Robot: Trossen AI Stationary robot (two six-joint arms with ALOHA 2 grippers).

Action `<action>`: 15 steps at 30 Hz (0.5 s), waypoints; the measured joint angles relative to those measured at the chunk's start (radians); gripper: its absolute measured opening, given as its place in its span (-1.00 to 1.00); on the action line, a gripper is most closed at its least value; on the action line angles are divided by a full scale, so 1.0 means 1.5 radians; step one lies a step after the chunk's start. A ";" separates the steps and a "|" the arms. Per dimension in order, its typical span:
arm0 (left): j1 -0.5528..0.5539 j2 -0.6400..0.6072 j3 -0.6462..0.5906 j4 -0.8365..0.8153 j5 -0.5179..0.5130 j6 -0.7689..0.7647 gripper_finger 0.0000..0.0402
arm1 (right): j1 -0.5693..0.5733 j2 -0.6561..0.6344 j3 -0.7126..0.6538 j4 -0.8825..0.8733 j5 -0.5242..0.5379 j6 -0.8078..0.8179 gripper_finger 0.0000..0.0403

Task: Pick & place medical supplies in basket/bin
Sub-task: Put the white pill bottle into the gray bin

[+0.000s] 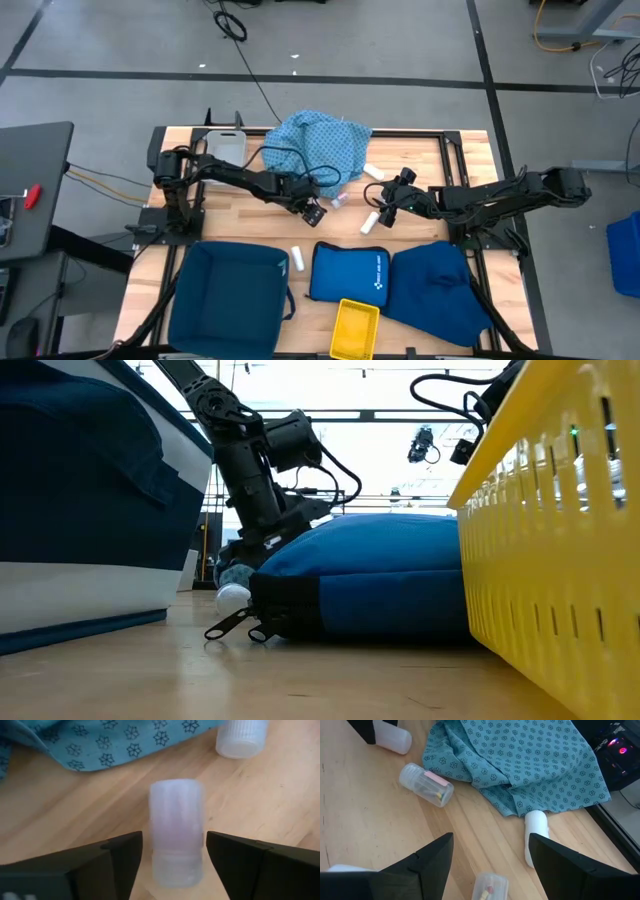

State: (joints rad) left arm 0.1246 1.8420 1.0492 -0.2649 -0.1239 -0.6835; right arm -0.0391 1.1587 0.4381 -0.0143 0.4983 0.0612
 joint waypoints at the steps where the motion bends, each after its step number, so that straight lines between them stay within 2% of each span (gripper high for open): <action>1: 0.000 0.000 0.000 -0.001 -0.003 0.001 0.05 | 0.000 0.000 0.000 0.000 0.000 0.000 0.34; 7: 0.000 0.000 0.000 0.001 -0.005 0.031 -0.25 | 0.000 0.000 0.000 0.000 0.002 0.001 0.34; 15: -0.008 0.000 0.000 0.001 -0.005 0.110 -0.25 | 0.000 0.000 0.000 0.000 0.002 0.001 0.34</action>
State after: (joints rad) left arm 0.1127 1.8418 1.0492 -0.2634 -0.1316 -0.5190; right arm -0.0391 1.1587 0.4381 -0.0144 0.5014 0.0629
